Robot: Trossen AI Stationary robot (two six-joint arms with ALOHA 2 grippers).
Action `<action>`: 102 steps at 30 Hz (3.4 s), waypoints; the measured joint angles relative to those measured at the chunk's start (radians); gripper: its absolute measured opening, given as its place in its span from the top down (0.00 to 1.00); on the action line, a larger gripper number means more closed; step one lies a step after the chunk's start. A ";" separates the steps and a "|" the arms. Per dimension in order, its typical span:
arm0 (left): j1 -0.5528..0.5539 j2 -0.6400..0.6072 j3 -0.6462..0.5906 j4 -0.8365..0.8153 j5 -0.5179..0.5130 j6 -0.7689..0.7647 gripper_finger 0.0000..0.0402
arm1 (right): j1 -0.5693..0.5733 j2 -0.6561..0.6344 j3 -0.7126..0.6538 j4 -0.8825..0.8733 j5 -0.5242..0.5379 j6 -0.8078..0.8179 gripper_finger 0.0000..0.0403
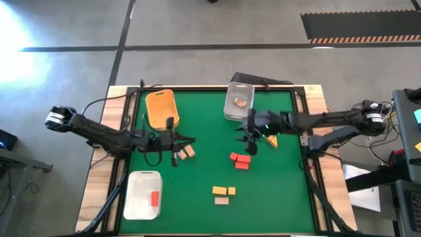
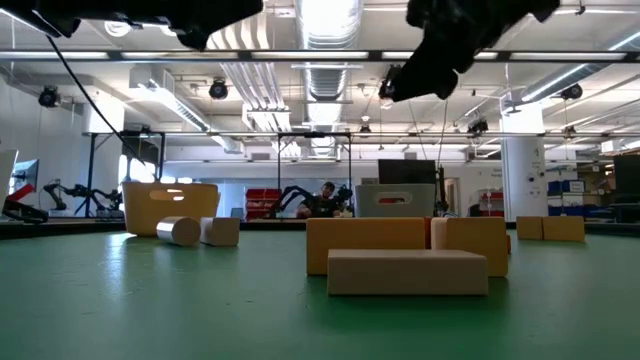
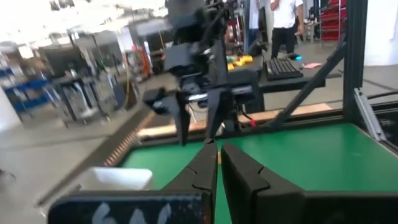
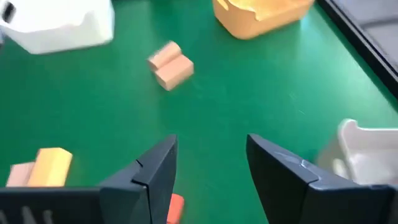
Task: Sort & place blocks by color
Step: Put the yellow block into the yellow bin
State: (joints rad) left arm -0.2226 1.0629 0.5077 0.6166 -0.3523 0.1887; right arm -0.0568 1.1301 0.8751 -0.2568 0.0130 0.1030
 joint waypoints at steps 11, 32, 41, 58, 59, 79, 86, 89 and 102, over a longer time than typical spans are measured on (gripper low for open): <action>-0.002 0.245 0.269 -0.365 0.053 -0.204 0.99 | 0.205 -0.166 -0.254 0.183 0.232 0.036 0.55; -0.246 0.709 0.867 -1.019 0.161 -0.499 0.67 | 0.252 -0.404 -0.300 0.191 0.294 -0.068 0.55; -0.256 0.884 0.905 -0.961 0.113 -0.515 0.42 | 0.258 -0.396 -0.300 0.274 0.294 -0.173 0.55; -0.203 0.892 0.715 -0.641 0.127 -0.500 0.44 | 0.257 -0.401 -0.300 0.300 0.295 -0.235 0.55; -0.201 0.892 0.697 -0.613 0.138 -0.505 0.44 | 0.257 -0.401 -0.300 0.299 0.295 -0.236 0.55; -0.181 0.883 0.415 -0.198 0.163 -0.655 0.71 | 0.257 -0.401 -0.300 0.299 0.303 -0.235 0.55; -0.169 0.853 0.404 -0.221 0.188 -0.627 0.71 | 0.257 -0.401 -0.300 0.299 0.303 -0.248 0.55; -0.158 0.795 0.401 -0.266 0.189 -0.595 0.71 | 0.257 -0.402 -0.300 0.299 0.303 -0.254 0.55; 0.002 0.346 0.402 -0.830 0.054 -0.541 0.71 | 0.256 -0.404 -0.299 0.298 0.304 -0.254 0.55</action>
State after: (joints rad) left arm -0.2201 1.4085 0.9096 -0.2133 -0.2979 -0.3524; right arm 0.1993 0.7260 0.5758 0.0410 0.3173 -0.1512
